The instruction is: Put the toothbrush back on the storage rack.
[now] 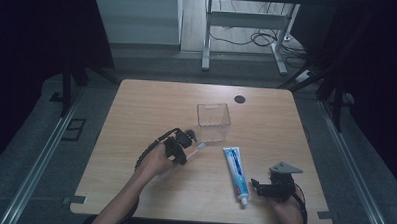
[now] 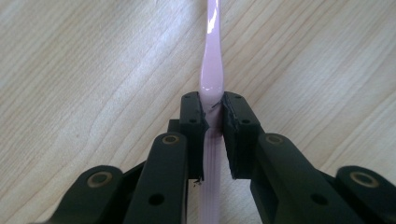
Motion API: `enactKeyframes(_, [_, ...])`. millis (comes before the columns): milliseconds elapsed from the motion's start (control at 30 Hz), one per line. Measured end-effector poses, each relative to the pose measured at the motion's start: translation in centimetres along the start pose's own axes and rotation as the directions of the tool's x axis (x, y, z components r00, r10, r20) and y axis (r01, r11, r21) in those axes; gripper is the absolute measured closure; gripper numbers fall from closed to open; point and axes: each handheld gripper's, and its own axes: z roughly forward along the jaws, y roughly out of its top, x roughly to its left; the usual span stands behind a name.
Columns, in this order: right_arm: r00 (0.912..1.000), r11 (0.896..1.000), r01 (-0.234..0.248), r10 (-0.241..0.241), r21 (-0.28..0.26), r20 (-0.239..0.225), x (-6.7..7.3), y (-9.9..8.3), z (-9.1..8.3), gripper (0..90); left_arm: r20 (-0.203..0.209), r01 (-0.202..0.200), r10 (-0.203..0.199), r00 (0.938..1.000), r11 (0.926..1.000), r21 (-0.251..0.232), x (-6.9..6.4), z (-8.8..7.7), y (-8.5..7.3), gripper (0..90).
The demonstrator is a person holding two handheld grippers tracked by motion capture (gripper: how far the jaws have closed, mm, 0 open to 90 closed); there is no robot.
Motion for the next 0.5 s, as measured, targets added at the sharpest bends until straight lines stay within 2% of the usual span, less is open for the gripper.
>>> enactKeyframes(200, [1.0000, 1.000, 0.001, -0.001, -0.001, 0.000, 0.0, 0.0, 0.0, 11.0, 0.016, -0.018, 0.019, 0.9997, 0.9988, -0.045, -0.2, -0.8, 0.0, 79.2])
enactKeyframes(500, [1.0000, 1.000, -0.001, 0.001, 0.002, 0.000, 0.0, 0.0, 0.0, 11.0, 0.037, -0.038, 0.043, 0.9984, 0.9909, -0.129, -0.6, -2.3, 0.2, 79.2])
